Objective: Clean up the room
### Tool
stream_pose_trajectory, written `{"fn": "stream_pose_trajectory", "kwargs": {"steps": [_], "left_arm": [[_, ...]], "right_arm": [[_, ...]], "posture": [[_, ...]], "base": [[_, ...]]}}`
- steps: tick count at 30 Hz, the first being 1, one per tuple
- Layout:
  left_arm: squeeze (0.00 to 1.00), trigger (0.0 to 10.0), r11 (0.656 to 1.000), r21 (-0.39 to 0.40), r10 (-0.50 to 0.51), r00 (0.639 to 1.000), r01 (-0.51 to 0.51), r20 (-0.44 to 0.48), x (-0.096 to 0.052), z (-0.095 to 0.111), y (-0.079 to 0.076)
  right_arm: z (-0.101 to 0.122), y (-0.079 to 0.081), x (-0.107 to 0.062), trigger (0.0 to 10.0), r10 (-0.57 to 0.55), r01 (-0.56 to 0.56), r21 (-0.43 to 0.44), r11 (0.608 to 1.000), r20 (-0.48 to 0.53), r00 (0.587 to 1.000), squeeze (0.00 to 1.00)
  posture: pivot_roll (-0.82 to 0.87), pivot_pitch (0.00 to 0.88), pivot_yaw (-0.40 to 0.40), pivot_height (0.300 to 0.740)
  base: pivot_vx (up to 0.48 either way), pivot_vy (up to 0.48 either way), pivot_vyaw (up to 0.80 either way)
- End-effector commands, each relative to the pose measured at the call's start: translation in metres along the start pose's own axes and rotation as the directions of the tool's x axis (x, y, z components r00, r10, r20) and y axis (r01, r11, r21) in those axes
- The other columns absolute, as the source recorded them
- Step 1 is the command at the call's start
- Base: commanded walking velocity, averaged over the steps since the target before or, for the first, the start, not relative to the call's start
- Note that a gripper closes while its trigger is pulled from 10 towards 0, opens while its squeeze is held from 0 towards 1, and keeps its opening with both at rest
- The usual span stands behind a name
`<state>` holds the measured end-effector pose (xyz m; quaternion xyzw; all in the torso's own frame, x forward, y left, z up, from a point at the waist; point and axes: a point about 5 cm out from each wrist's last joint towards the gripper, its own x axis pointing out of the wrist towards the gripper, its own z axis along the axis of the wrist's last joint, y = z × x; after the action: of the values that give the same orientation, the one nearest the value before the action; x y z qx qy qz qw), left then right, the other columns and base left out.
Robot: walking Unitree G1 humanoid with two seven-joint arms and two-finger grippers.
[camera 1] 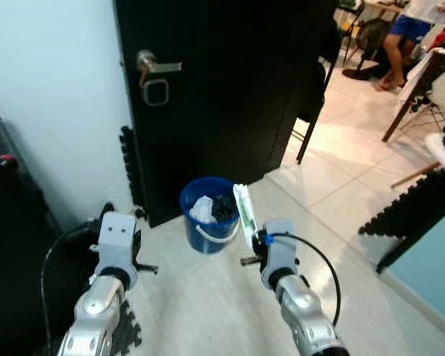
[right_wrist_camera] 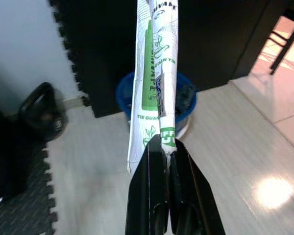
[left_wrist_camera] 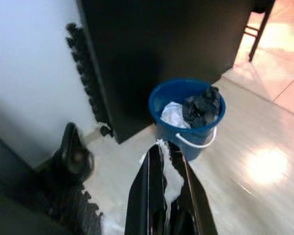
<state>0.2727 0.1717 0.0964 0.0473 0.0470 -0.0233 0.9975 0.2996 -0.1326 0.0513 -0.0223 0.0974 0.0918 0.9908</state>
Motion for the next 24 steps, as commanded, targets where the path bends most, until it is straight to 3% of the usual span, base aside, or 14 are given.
{"fn": "stream_pose_trajectory", "kwargs": {"steps": [1, 24], "left_arm": [[0.0, 10.0, 1.0, -0.006, -0.021, 1.0, 0.021, -0.005, -0.0003, -0.0012, -0.0036], [0.0, 10.0, 0.999, -0.014, -0.041, 0.999, 0.041, -0.004, -0.0015, -0.0006, -0.0046]], "right_arm": [[-0.0078, -0.0065, -0.0037, 10.0, -0.029, 0.029, 0.008, 1.0, -0.022, 0.999, 0.0], [-0.0099, -0.0054, -0.0038, 10.0, -0.035, 0.036, 0.023, 0.999, -0.025, 0.999, 0.0]], "posture": [[0.12, 0.053, -0.065, 0.74], [0.13, 0.057, -0.063, 0.74]], "base": [[0.371, 0.0, 0.0], [0.382, 0.0, 0.0]]}}
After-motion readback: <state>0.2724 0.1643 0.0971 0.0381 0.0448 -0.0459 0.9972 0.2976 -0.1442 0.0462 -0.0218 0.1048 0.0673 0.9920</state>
